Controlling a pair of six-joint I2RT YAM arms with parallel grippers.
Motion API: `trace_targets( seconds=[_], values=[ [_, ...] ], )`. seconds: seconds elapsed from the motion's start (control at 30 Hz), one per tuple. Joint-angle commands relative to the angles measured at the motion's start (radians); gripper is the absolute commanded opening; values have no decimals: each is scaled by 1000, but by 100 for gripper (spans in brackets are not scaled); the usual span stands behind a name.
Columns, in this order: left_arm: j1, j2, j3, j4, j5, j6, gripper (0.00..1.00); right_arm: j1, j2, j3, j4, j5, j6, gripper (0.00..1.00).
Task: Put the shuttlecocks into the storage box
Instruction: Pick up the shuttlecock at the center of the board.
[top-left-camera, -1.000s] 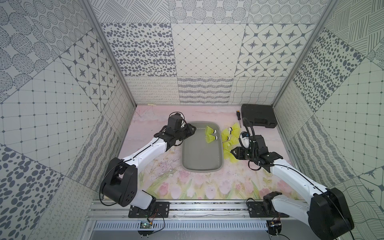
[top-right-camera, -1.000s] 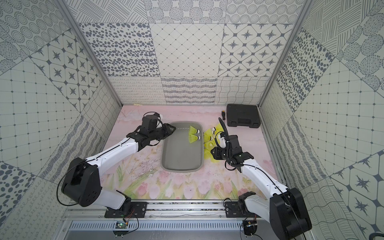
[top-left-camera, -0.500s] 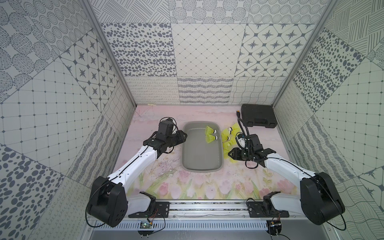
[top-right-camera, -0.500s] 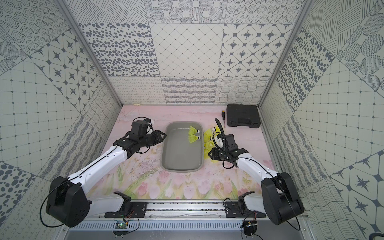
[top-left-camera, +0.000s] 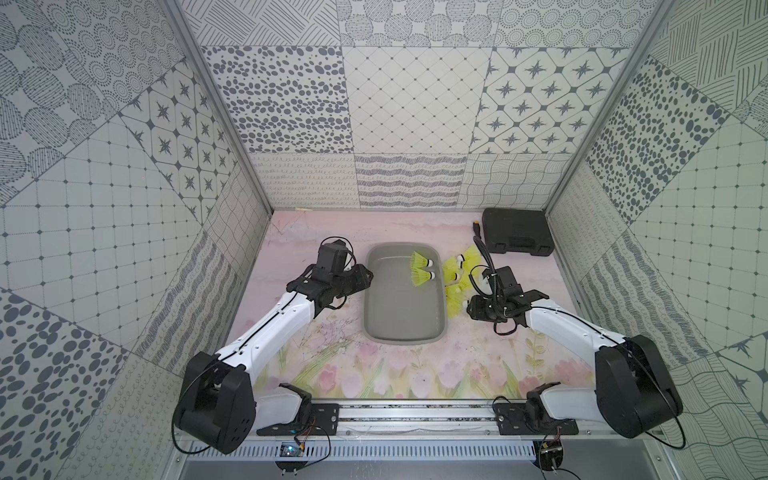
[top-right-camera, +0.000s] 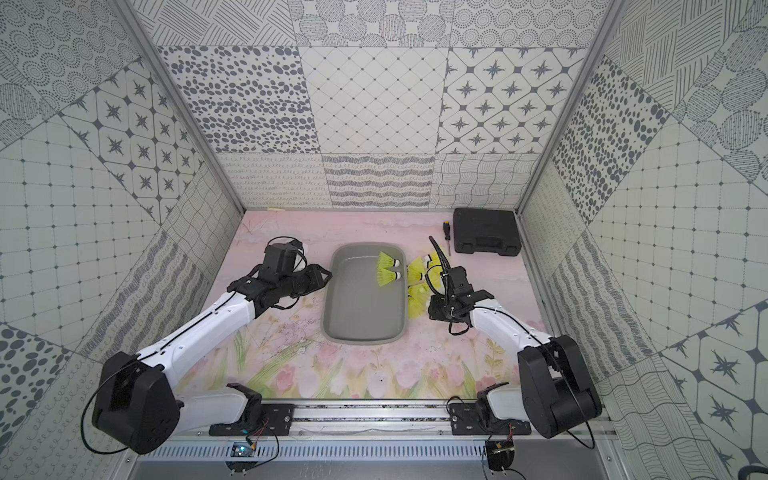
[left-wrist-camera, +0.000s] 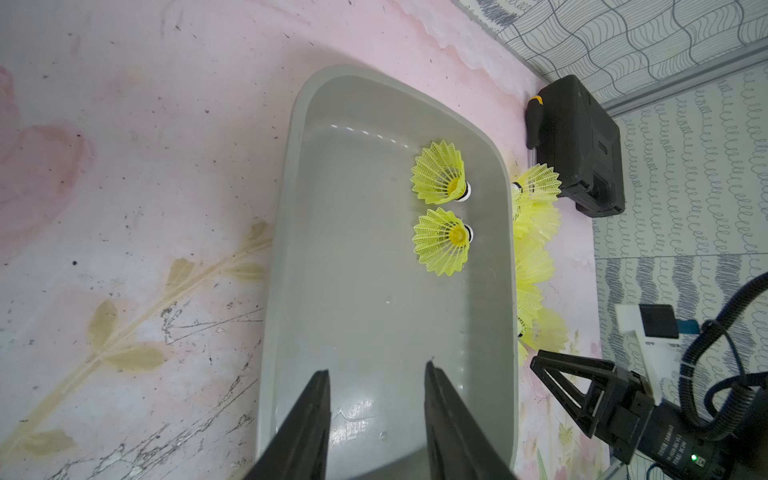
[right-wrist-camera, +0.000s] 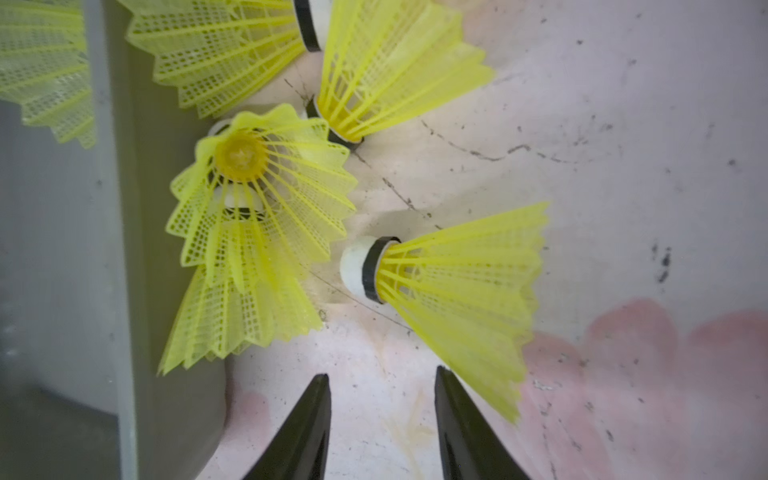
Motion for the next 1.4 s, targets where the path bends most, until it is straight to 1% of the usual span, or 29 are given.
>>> trace_targets(
  seconds=[0.0,0.07,0.13,0.27,0.33,0.47,0.5,0.67,0.87,1.07,1.37],
  values=[
    [6,5,-3,-14,-5,30,41,-7,21,28,-11,93,21,48],
    [5,7,-4,-15,-4,32,41,-12,33,36,-4,78,30,48],
    [4,10,-4,-14,-6,33,41,-12,43,41,11,60,43,54],
    [7,14,-5,-12,-4,35,41,-12,52,44,56,-5,79,55],
    [7,16,-6,-13,-4,36,41,-11,56,36,83,-35,108,58],
    [10,19,-8,-10,-3,36,41,-12,59,6,157,-54,222,65],
    [9,19,-8,-8,-1,37,41,-12,62,-4,181,-54,257,65],
    [9,25,-6,-1,6,36,41,-9,64,-44,250,-3,416,64],
    [11,28,-8,-1,8,38,41,-5,73,-85,307,57,524,65],
    [12,34,-7,2,12,40,41,4,92,-100,356,93,570,62],
    [13,43,-9,6,19,42,41,29,146,-88,372,139,587,59]
  ],
)
